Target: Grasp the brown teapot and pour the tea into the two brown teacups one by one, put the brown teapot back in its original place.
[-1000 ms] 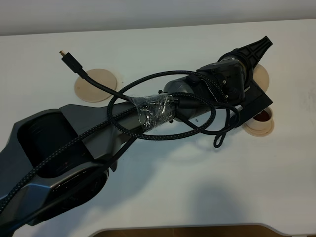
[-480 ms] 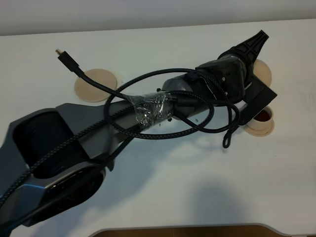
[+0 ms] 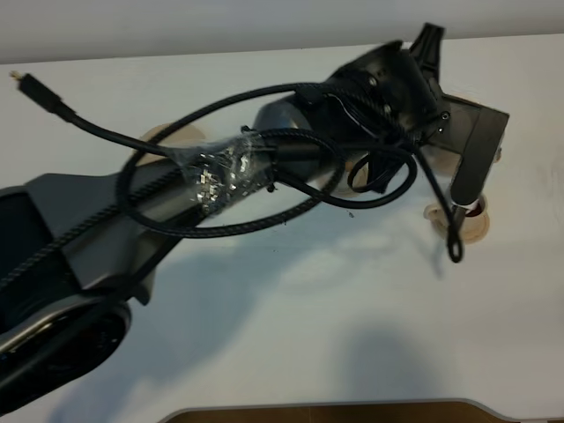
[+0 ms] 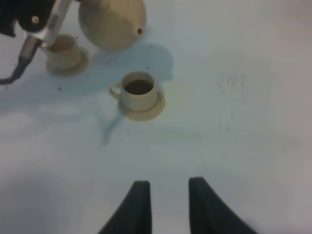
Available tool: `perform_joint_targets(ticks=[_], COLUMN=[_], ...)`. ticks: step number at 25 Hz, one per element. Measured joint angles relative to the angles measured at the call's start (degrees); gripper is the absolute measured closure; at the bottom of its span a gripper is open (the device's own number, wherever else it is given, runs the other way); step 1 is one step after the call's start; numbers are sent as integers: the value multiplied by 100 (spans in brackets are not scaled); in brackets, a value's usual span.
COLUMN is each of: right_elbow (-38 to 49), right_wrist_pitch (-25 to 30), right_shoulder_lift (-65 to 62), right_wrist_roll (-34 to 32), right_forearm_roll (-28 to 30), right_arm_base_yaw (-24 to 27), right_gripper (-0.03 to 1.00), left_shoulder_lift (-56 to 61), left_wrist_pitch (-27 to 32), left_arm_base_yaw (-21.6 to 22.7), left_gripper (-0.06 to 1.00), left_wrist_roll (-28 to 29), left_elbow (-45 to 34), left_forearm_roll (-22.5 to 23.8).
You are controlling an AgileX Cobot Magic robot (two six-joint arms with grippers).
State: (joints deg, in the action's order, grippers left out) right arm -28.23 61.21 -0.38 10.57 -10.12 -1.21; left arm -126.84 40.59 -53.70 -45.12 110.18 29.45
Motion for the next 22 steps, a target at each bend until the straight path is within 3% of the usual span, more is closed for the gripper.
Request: perform_joint_targets(ticks=[8, 15, 22], right_elbow=[0, 0, 0], right_wrist_pitch=[0, 0, 0], right_shoulder_lift=[0, 0, 0], right_wrist_roll=[0, 0, 0], right_forearm_roll=[0, 0, 0], right_arm_base_yaw=[0, 0, 0], right_gripper=[75, 75, 75], left_shoulder_lift=[97, 97, 12], left_wrist_pitch=[1416, 1973, 2090], left_arm_base_yaw=[0, 0, 0], left_gripper=[84, 84, 84], left_wrist_roll=[1107, 2484, 2871], left_elbow=[0, 0, -135], left_forearm_roll=[-1228, -1928, -2141])
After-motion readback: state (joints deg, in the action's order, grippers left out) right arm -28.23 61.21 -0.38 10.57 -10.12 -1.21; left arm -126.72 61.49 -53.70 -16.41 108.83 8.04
